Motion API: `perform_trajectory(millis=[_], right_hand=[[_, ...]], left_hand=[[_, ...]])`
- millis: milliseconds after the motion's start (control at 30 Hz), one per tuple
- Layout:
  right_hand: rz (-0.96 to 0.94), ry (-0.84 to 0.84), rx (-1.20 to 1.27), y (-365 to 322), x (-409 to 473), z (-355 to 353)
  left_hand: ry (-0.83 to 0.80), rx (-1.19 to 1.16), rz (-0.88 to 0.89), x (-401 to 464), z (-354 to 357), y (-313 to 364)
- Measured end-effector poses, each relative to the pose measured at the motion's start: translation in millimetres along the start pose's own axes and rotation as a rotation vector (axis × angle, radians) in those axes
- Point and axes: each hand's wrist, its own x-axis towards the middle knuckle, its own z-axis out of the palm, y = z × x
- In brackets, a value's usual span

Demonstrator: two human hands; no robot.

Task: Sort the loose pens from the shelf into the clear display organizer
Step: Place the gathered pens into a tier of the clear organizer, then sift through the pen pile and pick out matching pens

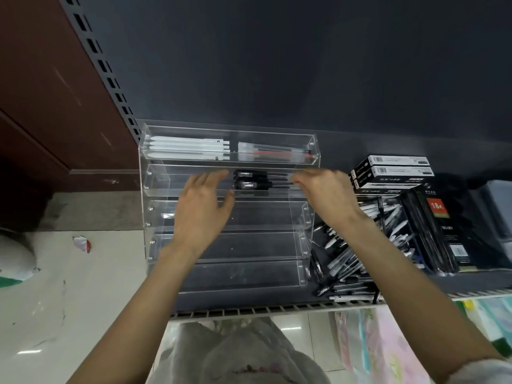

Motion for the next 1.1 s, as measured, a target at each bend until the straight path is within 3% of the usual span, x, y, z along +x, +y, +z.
perform_trajectory(millis=[167, 333, 433, 533, 667, 833, 967, 1100], right_hand=[[-0.008, -0.106, -0.08, -2, 3, 3], [-0.03, -0.182, -0.097, -6, 3, 8], [-0.014, -0.09, -0.024, -11, -7, 3], [0.079, 0.139, 0.155, -22, -34, -6], [0.322, 0.292, 0.287, -30, -94, -6], [0.731, 0.07, 0.266, 11, -196, 28], [0.867, -0.016, 0.228, 55, -254, 37], [0.851, -0.069, 0.283, 101, -280, 47]], left_hand=[[-0.139, 0.127, 0.021, 7, 16, -4], [-0.155, 0.131, 0.028, 7, 21, -5], [-0.151, 0.133, 0.045, 5, 22, -7], [-0.061, 0.164, 0.126, 0, 21, -9], [0.102, -0.092, 0.317, -16, 19, 13], [-0.23, -0.363, 0.589, -47, 60, 67], [-0.481, -0.335, 0.439, -68, 110, 107], [-0.521, -0.062, 0.217, -72, 161, 138]])
